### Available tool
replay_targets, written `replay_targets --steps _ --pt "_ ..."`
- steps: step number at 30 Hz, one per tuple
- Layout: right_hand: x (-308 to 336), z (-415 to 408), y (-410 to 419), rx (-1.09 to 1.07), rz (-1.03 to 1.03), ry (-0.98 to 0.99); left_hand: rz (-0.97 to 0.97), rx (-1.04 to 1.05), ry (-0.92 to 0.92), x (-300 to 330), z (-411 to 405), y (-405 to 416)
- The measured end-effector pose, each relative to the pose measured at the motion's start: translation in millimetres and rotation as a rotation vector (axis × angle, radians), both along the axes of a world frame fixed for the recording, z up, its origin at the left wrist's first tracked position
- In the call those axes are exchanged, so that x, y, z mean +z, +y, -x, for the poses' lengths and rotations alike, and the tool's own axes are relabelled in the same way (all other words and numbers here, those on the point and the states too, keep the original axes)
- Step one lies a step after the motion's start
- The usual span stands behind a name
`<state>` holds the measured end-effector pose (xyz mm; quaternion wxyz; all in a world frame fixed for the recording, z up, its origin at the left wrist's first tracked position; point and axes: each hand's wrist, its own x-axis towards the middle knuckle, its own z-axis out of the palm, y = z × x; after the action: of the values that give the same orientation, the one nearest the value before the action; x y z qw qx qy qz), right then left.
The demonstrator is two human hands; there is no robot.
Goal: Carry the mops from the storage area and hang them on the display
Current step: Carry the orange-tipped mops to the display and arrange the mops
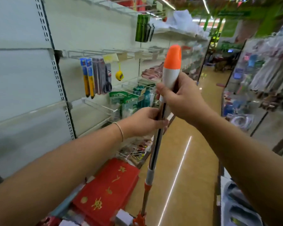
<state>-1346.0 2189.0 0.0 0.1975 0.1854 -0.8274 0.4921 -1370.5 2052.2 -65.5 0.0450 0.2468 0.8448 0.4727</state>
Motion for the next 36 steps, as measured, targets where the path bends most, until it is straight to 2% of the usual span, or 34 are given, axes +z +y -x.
replay_targets --steps 6,13,21,29,36 --pt "6 52 -16 0.172 0.013 0.084 0.028 0.213 0.064 7 26 -11" --pt "18 108 -53 0.393 -0.052 0.013 0.025 0.366 0.038 21 53 -48" --pt "45 150 -104 0.416 0.011 0.104 -0.053 0.427 0.087 39 87 -97" --pt "49 192 -149 0.503 0.144 0.119 -0.136 0.632 0.145 50 111 -128" --pt "72 236 -176 0.557 0.155 0.211 -0.184 0.800 0.234 75 132 -141"
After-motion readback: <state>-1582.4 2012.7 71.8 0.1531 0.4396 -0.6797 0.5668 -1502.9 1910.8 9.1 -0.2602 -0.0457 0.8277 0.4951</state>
